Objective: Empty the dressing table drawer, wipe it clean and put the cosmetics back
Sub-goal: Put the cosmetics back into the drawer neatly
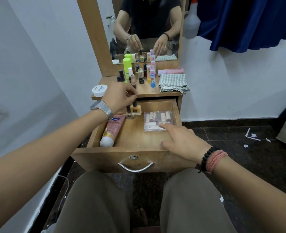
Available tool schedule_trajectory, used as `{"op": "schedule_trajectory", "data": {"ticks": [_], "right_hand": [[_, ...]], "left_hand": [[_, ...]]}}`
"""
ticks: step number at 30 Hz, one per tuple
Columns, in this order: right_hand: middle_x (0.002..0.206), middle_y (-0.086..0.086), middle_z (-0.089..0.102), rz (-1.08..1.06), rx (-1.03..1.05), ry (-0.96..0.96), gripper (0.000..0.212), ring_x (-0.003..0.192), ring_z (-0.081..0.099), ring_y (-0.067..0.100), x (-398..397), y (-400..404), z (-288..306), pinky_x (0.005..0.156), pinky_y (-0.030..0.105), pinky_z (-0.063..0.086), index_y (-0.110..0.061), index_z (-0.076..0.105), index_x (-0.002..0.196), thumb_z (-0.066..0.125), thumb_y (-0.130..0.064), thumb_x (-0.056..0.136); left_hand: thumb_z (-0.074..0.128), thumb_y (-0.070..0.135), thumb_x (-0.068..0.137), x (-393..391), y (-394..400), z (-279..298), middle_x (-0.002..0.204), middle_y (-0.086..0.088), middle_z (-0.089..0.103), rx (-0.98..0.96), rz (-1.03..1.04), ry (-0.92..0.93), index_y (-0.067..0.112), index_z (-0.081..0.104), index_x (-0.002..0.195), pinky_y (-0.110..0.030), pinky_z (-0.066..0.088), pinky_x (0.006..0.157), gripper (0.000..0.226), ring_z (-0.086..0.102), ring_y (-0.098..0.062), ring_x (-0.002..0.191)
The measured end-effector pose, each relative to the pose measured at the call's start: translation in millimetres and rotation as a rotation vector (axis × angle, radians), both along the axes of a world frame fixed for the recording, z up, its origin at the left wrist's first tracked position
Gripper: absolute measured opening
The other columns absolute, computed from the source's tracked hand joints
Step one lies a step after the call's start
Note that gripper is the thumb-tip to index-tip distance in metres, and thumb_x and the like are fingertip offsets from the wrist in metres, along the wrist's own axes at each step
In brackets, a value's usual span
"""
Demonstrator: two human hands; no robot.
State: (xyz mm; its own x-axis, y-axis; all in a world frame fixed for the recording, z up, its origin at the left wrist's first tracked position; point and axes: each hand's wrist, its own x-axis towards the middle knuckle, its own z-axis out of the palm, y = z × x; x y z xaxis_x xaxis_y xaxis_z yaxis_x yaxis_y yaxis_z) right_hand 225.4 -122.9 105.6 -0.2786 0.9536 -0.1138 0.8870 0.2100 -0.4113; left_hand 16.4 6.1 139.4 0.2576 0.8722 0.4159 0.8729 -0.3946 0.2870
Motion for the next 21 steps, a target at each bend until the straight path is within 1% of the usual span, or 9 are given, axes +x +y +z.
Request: {"op": "schedule_trajectory", "data": {"ticks": [2,5,8,10,13,17,21], "right_hand": [[0.14,0.002,0.05,0.006,-0.001,0.0,0.061,0.129,0.045,0.026,-0.4,-0.2,0.0,0.105,0.045,0.03,-0.023,0.027,0.149,0.049,-0.031,0.094],[0.143,0.002,0.048,0.01,-0.002,0.002,0.061,0.131,0.043,0.026,-1.1,-0.6,0.2,0.106,0.045,0.029,-0.022,0.027,0.15,0.049,-0.03,0.094],[0.144,0.002,0.047,0.012,0.0,-0.005,0.061,0.131,0.042,0.026,-0.9,-0.6,0.0,0.105,0.045,0.029,-0.022,0.026,0.15,0.048,-0.031,0.094],[0.144,0.002,0.047,0.014,0.001,-0.006,0.061,0.131,0.042,0.026,-0.8,0.1,-0.5,0.105,0.045,0.029,-0.022,0.026,0.15,0.048,-0.031,0.094],[0.145,0.002,0.047,0.011,0.008,-0.001,0.061,0.132,0.042,0.026,-0.2,0.9,-0.2,0.104,0.044,0.029,-0.022,0.027,0.149,0.048,-0.031,0.093],[0.146,0.001,0.045,0.017,0.012,-0.007,0.06,0.133,0.041,0.026,-0.7,0.1,-0.1,0.104,0.043,0.03,-0.021,0.027,0.15,0.048,-0.031,0.094],[0.143,0.002,0.048,0.022,0.01,-0.018,0.06,0.132,0.042,0.026,-1.4,0.4,-0.5,0.103,0.044,0.03,-0.021,0.026,0.149,0.047,-0.032,0.095]], "left_hand": [[0.065,0.019,0.085,6.1,2.3,-18.4,0.094,0.001,0.072,-0.045,0.016,0.042,0.016,0.074,0.098,-0.02,0.047,0.074,0.016,0.064,-0.01,0.083],[0.063,0.018,0.085,13.5,8.5,-37.7,0.093,0.0,0.073,-0.073,0.051,0.081,0.017,0.074,0.098,-0.028,0.052,0.078,0.017,0.066,-0.017,0.088],[0.059,0.018,0.087,20.3,14.9,-48.4,0.094,0.0,0.073,-0.084,0.104,0.116,0.018,0.073,0.1,-0.03,0.05,0.077,0.018,0.065,-0.019,0.088],[0.057,0.017,0.089,23.3,19.3,-52.4,0.098,-0.003,0.071,-0.088,0.117,0.14,0.017,0.072,0.103,-0.032,0.05,0.08,0.02,0.064,-0.021,0.091],[0.055,0.016,0.091,25.9,25.9,-56.5,0.103,-0.005,0.07,-0.084,0.142,0.139,0.016,0.071,0.106,-0.033,0.048,0.082,0.022,0.063,-0.022,0.094],[0.055,0.017,0.092,27.6,30.1,-62.8,0.107,-0.005,0.07,-0.085,0.16,0.132,0.015,0.07,0.109,-0.03,0.046,0.079,0.023,0.063,-0.022,0.096],[0.054,0.017,0.091,28.1,31.9,-69.0,0.111,-0.004,0.069,-0.098,0.162,0.127,0.017,0.07,0.108,-0.035,0.044,0.086,0.024,0.059,-0.024,0.105]]}}
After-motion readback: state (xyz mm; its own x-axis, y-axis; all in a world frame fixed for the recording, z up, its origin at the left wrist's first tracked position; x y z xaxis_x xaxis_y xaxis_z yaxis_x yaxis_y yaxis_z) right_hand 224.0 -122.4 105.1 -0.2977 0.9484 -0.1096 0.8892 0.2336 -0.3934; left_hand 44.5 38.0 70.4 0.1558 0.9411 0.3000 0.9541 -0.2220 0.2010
